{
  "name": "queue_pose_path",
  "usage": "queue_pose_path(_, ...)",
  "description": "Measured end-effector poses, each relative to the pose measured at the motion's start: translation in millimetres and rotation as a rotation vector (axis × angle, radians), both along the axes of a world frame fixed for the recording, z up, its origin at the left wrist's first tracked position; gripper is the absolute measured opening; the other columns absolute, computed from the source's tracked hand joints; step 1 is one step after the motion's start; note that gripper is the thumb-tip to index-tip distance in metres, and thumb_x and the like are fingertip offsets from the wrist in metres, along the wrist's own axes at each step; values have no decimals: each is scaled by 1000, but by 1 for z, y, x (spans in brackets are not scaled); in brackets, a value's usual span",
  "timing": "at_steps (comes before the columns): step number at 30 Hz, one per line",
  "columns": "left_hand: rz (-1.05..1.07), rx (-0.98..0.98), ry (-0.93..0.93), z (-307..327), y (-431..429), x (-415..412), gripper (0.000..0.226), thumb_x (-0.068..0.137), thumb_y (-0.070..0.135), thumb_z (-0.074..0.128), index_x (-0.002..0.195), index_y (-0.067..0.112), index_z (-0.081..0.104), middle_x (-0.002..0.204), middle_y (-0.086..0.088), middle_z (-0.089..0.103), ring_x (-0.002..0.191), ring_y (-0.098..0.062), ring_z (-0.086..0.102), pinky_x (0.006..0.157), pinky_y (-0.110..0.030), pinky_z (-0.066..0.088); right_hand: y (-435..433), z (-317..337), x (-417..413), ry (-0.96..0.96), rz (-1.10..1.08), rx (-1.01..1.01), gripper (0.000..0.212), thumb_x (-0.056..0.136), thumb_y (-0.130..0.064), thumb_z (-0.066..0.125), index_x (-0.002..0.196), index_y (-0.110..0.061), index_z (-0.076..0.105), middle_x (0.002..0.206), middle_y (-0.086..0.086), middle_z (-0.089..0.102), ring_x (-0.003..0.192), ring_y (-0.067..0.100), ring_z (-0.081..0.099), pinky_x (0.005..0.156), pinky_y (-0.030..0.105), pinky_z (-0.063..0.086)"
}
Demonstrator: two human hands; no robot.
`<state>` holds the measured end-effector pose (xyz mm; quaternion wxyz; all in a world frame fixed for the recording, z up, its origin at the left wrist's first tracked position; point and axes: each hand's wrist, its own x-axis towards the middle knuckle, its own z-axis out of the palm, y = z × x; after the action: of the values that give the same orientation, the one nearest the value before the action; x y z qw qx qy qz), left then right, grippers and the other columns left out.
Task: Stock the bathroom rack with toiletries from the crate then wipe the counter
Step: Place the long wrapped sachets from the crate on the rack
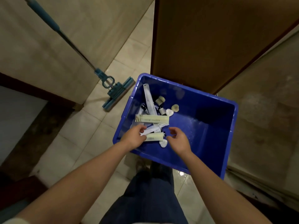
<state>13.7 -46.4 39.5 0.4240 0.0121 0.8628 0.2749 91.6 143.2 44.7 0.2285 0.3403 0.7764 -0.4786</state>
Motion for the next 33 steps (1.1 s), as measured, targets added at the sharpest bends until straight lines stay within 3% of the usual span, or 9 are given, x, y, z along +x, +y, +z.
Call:
queue_pose_path(7, 25, -38, -85, -64, 27, -16, 45, 90, 22, 64, 133, 24, 51, 130, 5, 54, 118, -16, 54, 98, -29, 45, 19, -63, -22, -143, -65, -71, 43, 92, -14, 58, 134, -16, 53, 133, 3, 55, 110, 17, 55, 82, 27, 44)
queue_pose_path(18, -26, -151, -89, -115, 51, -19, 53, 86, 15, 63, 136, 27, 47, 142, 1, 49, 122, -21, 52, 100, -37, 46, 24, -111, -46, -217, 37, -98, 42, 90, -14, 54, 132, -16, 54, 127, 3, 58, 112, 21, 58, 88, 35, 50)
queue_pose_path(21, -88, -178, -75, -121, 55, -23, 56, 85, 9, 61, 136, 27, 46, 137, -1, 50, 119, -22, 53, 98, -40, 47, 22, -117, -47, -201, -2, -101, 40, 89, -11, 53, 128, -18, 57, 118, -1, 59, 101, 16, 57, 85, 33, 50)
queue_pose_path(23, -119, -193, -78, -123, 56, -26, 57, 83, 7, 60, 135, 27, 47, 129, 0, 53, 112, -21, 55, 94, -38, 49, 22, -118, -48, -163, -36, -87, 32, 89, -9, 49, 117, -21, 61, 102, -4, 60, 88, 16, 57, 78, 35, 52)
queue_pose_path(25, -118, -207, -82, -123, 56, -28, 51, 84, 6, 58, 129, 29, 52, 118, 3, 57, 101, -19, 57, 80, -33, 50, 24, -116, -50, -113, -55, -40, 25, 90, -9, 45, 100, -24, 63, 84, -8, 60, 75, 17, 56, 69, 36, 51)
queue_pose_path(29, -68, -203, -65, -116, 54, -32, 20, 90, 11, 50, 94, 28, 61, 95, 2, 64, 74, -18, 56, 53, -26, 36, 30, -105, -61, -35, -127, -20, 23, 90, -11, 46, 80, -29, 57, 67, -9, 55, 62, 14, 51, 60, 38, 49)
queue_pose_path(33, 132, -60, -141, -104, 50, -36, 21, 91, 10, 49, 80, 27, 56, 88, -1, 66, 84, -27, 63, 70, -36, 52, 32, -93, -83, 31, -200, -44, 20, 93, -13, 46, 80, -25, 56, 64, -10, 51, 56, 10, 44, 56, 31, 41)
